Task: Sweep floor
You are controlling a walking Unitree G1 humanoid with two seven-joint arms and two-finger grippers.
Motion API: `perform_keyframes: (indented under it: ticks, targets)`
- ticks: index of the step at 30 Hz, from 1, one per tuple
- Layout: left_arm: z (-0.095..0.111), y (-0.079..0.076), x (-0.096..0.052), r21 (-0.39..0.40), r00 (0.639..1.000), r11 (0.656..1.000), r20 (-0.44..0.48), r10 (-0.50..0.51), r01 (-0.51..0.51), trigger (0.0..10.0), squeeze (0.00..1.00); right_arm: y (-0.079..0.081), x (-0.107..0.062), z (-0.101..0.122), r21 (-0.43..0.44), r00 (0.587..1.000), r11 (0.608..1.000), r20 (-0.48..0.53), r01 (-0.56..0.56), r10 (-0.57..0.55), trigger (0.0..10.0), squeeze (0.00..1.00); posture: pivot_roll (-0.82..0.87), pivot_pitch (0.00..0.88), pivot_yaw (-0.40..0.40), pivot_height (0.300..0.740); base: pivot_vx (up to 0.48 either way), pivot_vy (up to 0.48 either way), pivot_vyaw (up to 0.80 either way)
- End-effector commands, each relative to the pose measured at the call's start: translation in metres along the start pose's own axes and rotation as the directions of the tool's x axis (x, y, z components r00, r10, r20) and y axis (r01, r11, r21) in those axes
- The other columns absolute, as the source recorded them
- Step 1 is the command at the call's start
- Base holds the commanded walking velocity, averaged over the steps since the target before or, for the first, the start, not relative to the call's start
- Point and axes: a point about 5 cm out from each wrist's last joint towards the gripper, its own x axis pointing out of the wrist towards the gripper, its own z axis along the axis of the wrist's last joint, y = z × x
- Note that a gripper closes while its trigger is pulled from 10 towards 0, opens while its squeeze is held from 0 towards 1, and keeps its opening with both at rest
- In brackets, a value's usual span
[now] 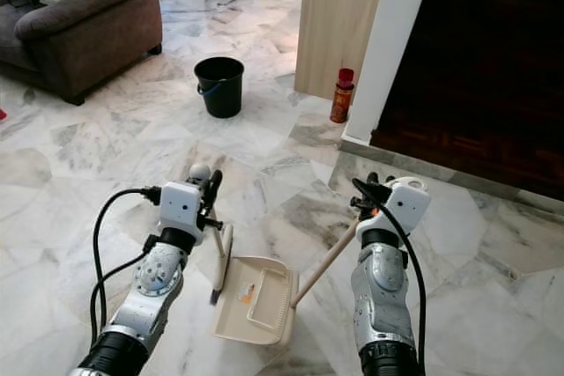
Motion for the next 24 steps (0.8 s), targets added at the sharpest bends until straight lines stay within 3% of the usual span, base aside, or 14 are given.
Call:
perform_keyframes:
  ticks: [1, 7, 17, 24]
  targets:
    - [0.0134, 0.0013, 0.0048, -0.018, 0.998, 1.0, 0.064, 0.005, -0.004, 10.0, 0.0, 0.0049, 0.0038, 0.0161, 0.031, 0.997, 0.999, 0.082, -0.012, 0.01, 10.0, 0.0, -0.02, 0.0, -0.024, 0.74, 0.0, 0.0, 0.0]
    - [0.0135, -0.0003, 0.0053, -0.021, 0.998, 1.0, 0.062, -0.002, 0.003, 10.0, 0.0, 0.0044, 0.0044, 0.0161, 0.06, 0.997, 0.998, 0.077, -0.007, 0.002, 10.0, 0.0, -0.02, 0.0, -0.024, 0.74, 0.0, 0.0, 0.0]
    - [0.0136, -0.0011, 0.0062, -0.019, 0.998, 1.0, 0.065, -0.015, 0.016, 10.0, 0.0, 0.0058, 0.0047, 0.0156, 0.037, 0.997, 0.999, 0.076, -0.022, 0.019, 10.0, 0.0, -0.02, 0.0, -0.023, 0.74, 0.0, 0.0, 0.0]
    - [0.0136, -0.0015, 0.0055, -0.016, 0.998, 1.0, 0.065, -0.021, 0.022, 10.0, 0.0, 0.0105, 0.0044, 0.0145, 0.022, 0.996, 0.999, 0.074, -0.045, 0.043, 10.0, 0.0, -0.02, 0.0, -0.025, 0.74, 0.247, 0.0, 0.75]
